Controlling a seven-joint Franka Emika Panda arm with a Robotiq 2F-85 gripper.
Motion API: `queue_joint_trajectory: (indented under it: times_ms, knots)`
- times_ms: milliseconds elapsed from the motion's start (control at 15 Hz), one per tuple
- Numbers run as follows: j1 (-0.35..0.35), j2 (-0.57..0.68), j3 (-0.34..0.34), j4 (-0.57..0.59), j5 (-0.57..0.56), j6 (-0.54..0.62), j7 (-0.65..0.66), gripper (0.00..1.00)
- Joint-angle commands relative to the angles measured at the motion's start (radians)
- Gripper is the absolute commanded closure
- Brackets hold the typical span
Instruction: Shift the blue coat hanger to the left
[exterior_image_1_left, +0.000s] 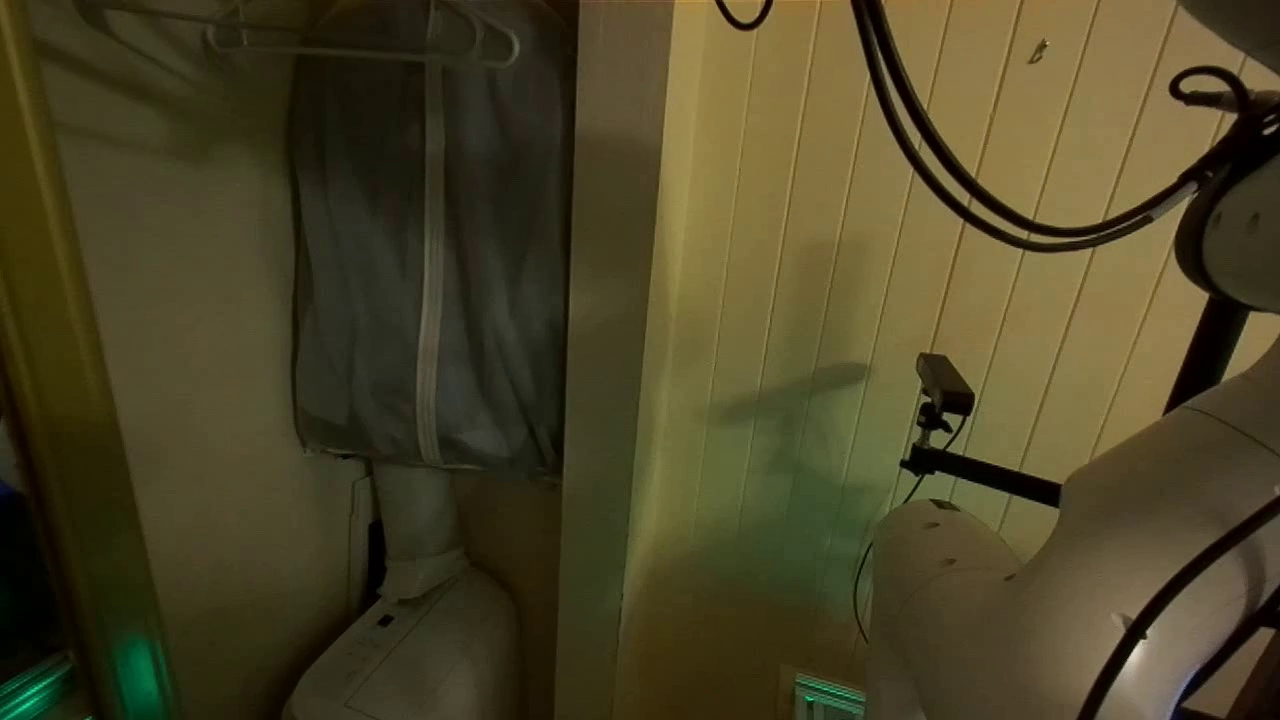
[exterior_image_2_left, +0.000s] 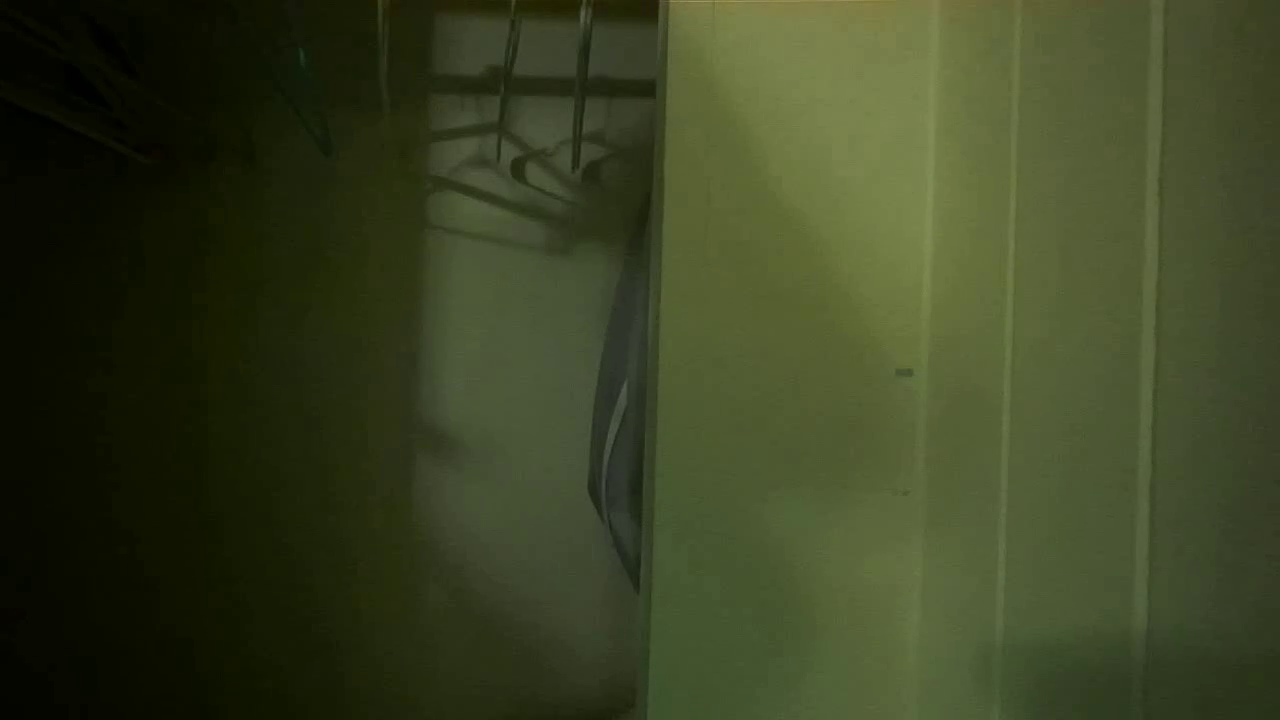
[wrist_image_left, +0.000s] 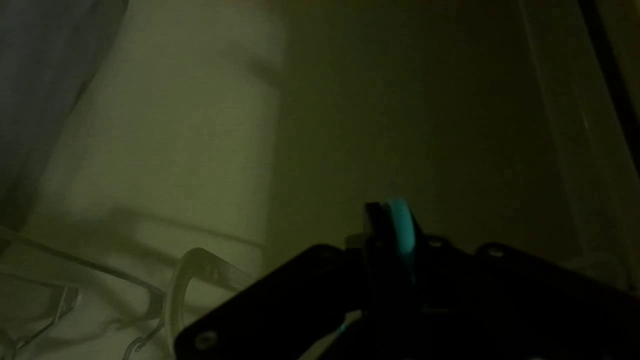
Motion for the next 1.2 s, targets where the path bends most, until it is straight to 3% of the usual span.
queue_joint_trajectory:
  times_ms: [0,400,1133]
  knots:
    - [-0.007,0.017,0.004,0.013,0.011,-0.007,0.018,0.98]
    - [-0.027,0.143,0.017,0.124,0.039,-0.015,0.166,0.98]
    - [-0.023,0.237,0.010,0.279,0.103,0.015,0.242,0.98]
